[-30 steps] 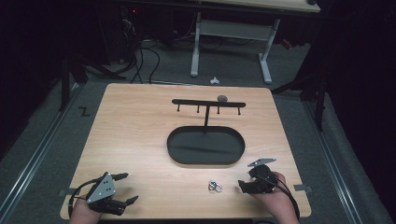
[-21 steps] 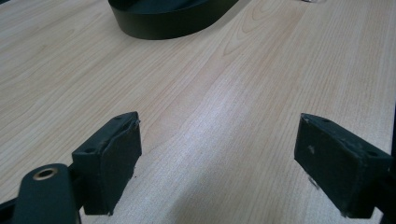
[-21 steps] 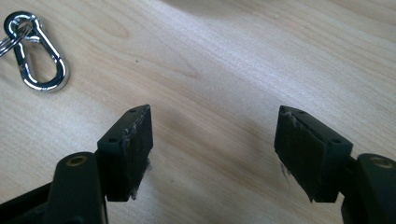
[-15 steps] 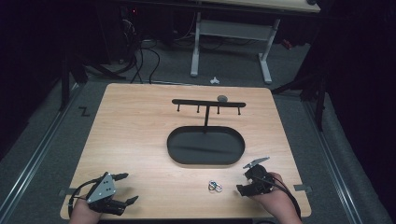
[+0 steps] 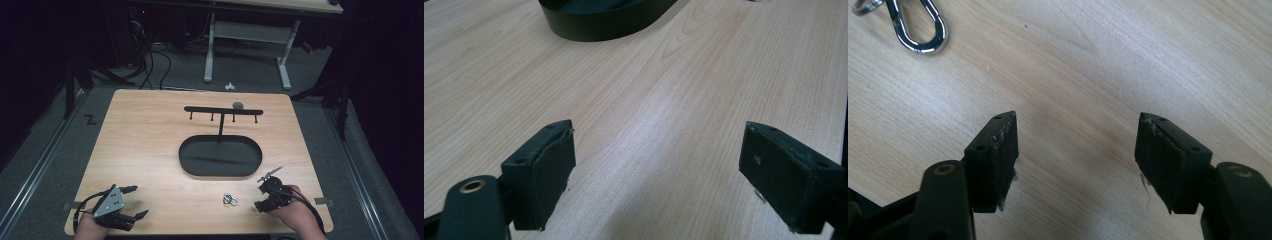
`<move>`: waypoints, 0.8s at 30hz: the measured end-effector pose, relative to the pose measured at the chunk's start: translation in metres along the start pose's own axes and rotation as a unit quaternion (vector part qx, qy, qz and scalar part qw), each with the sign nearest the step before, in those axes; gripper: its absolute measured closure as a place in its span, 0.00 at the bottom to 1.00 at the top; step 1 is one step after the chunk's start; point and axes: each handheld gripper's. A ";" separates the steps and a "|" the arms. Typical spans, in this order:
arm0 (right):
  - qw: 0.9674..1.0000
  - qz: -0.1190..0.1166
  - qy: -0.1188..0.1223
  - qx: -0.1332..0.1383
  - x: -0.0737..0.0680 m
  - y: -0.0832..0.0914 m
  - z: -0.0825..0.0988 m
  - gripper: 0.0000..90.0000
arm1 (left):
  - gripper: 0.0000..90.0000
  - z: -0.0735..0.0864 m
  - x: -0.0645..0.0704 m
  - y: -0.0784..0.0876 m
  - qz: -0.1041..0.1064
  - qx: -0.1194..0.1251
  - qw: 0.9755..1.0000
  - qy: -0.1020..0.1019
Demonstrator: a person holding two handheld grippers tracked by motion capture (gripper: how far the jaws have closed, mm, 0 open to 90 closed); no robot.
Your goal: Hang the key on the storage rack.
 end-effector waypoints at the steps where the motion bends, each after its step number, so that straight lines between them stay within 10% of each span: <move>1: 1.000 0.000 0.000 0.000 0.000 0.000 0.000 0.38 | 0.17 0.000 0.000 0.000 0.000 0.000 1.000 0.000; 14: 0.998 -0.007 0.024 -0.063 0.002 0.002 -0.005 0.33 | 0.17 0.000 0.000 -0.001 0.000 -0.001 1.000 0.000; 24: 0.998 -0.006 0.065 -0.027 -0.015 0.002 -0.022 0.30 | 0.17 0.000 0.000 -0.001 0.000 -0.002 1.000 0.000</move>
Point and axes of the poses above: each handheld gripper's, and its own axes: y roughly backward along the jaws, z roughly out of its underside, x roughly to its right, and after that the axes turned 12 degrees about y, right-handed
